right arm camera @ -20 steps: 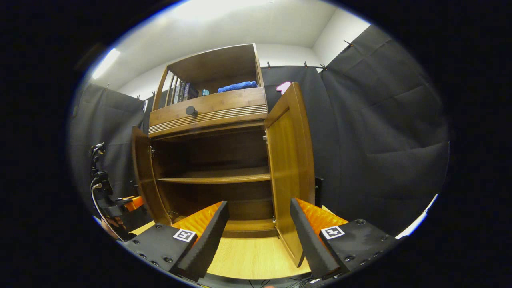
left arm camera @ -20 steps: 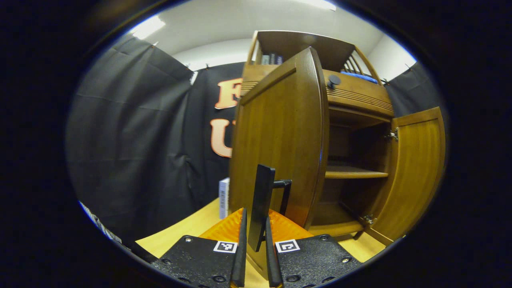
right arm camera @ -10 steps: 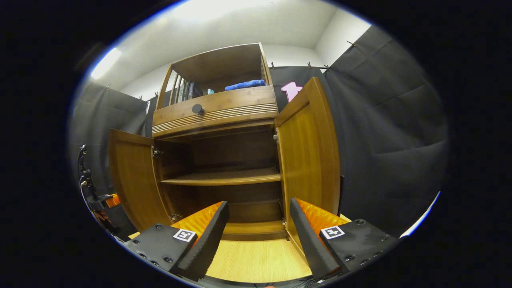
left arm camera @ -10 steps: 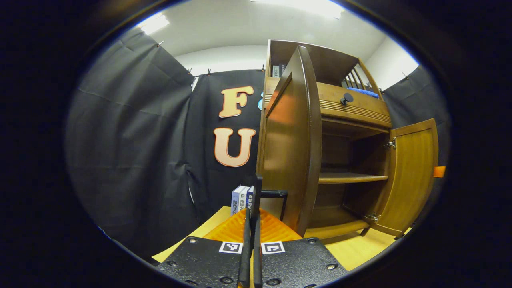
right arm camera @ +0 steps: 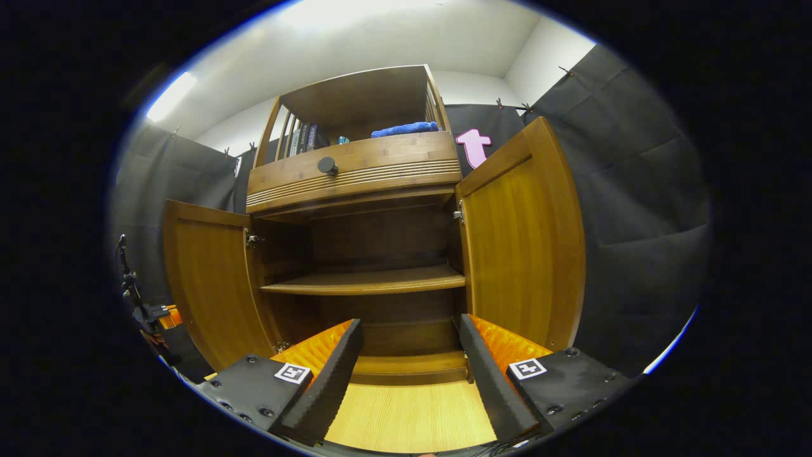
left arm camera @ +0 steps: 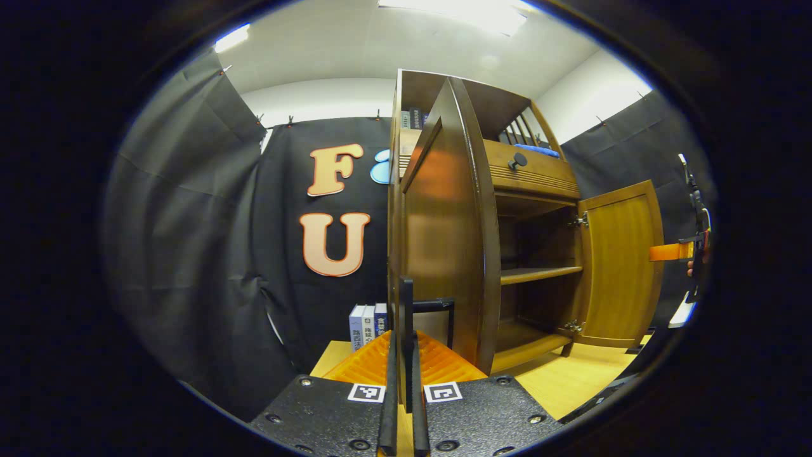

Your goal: Open the right door of the double-door shoe cabinet with the right hand, and open the left door with the left hand.

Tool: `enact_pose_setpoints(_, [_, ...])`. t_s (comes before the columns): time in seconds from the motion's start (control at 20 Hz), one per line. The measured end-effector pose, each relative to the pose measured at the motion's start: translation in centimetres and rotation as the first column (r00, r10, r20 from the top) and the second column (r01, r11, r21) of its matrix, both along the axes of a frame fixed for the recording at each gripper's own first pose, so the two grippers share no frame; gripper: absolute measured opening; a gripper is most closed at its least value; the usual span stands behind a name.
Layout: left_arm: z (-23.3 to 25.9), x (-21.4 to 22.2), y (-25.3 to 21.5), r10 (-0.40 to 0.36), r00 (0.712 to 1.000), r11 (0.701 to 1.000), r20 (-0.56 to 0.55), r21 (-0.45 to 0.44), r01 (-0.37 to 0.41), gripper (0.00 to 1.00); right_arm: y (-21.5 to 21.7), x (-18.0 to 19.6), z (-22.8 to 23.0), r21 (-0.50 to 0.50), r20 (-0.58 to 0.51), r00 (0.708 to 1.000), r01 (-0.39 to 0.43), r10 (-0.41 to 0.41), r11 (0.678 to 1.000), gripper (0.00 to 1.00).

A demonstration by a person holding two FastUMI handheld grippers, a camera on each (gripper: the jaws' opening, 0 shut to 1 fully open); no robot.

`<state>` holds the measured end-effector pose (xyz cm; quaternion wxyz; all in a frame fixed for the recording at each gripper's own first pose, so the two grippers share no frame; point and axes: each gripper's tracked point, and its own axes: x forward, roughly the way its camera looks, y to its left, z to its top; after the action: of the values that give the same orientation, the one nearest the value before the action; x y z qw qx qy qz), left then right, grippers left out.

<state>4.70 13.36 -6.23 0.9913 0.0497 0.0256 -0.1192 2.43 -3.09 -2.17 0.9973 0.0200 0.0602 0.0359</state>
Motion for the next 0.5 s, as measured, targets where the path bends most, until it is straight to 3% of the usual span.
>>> enact_pose_setpoints(0.1, [-0.1,-0.2,0.4,-0.018,1.0,0.998,-0.006,-0.052,0.017,0.08,0.3,0.0,0.0,-0.005,-0.001,1.0,-0.007,0.007,1.0,0.94])
enact_pose_setpoints(0.15, [0.0,-0.3,0.6,-0.002,1.0,0.998,-0.006,-0.069,0.002,0.11,0.4,-0.2,0.1,-0.007,-0.002,1.0,-0.01,0.01,1.0,1.0])
enact_pose_setpoints(0.25, [0.6,-0.7,0.7,0.029,1.0,0.995,-0.002,-0.093,-0.029,0.07,0.2,-0.3,0.0,-0.006,-0.007,1.0,-0.016,0.016,1.0,0.99])
enact_pose_setpoints(0.5, [2.4,-2.8,0.8,0.126,0.992,0.992,0.012,-0.033,-0.126,0.04,-1.3,-0.6,-0.2,0.01,-0.03,0.999,-0.037,0.037,0.999,0.98])
